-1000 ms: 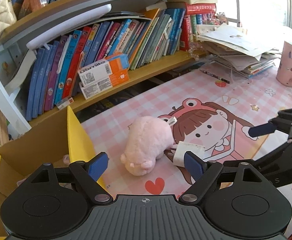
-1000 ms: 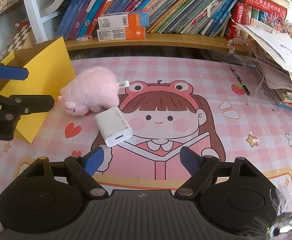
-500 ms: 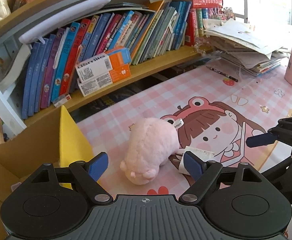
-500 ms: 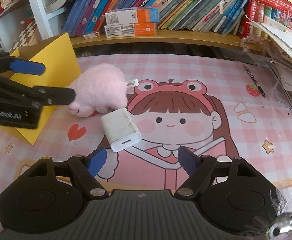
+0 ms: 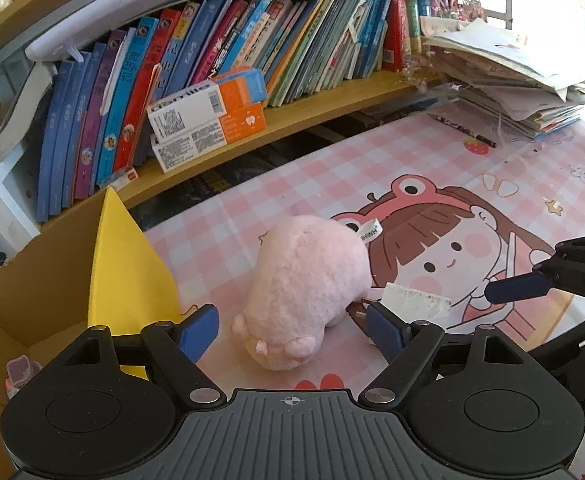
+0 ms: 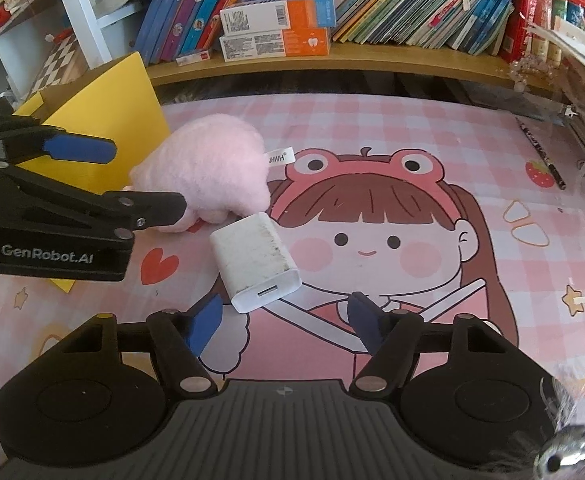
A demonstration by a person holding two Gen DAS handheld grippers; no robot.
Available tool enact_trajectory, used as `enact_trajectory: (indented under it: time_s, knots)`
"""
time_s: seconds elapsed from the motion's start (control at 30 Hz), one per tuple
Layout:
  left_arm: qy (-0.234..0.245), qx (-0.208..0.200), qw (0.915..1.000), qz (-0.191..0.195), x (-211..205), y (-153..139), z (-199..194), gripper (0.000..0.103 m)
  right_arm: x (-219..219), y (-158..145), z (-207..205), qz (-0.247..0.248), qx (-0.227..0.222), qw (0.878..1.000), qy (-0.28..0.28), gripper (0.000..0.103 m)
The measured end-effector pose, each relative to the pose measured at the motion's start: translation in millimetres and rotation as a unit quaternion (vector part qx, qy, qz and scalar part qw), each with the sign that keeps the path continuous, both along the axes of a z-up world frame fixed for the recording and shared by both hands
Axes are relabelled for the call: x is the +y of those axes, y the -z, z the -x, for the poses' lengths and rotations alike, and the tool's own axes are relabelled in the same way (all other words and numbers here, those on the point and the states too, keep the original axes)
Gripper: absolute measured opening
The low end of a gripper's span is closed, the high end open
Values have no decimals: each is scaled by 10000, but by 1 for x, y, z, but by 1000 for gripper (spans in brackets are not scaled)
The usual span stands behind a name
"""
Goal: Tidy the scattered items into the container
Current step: 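Grasp the pink plush pig with left tool while right tool grasps the white charger block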
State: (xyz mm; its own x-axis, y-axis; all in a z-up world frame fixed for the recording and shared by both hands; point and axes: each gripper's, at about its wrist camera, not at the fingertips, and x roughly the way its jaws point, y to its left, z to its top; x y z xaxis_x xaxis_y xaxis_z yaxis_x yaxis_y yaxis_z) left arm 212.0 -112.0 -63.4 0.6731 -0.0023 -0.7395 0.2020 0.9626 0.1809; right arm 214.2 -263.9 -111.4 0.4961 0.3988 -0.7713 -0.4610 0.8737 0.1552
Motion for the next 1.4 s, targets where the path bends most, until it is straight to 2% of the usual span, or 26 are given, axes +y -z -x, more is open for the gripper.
enact_trajectory:
  time_s: [0.3,0.4,0.93,1.1,1.3,1.4]
  knots:
    - [-89,106,9999,84,3,10,-10,79,10,6,-7,-21,61,9998,-161,67]
    - [-138,131,9997,127,5,13,-13,78,15,7,-10,-19,14,9998,-216,63]
    - [-242,271,9988,319,11,30,-27,77,32,12,-20,212,-345,9981,-462,55]
    - [-224,273,9984,439,12,32,-28,63,35,12,-20,211,-404,9975,-543,43]
    - [-188,239,9976,619,16,30,-24,50,38,11,-18,318,-419,9970,-576,42]
    - [-209,270,9965,761,20,27,-22,47,36,10,-17,333,-350,9974,-538,42]
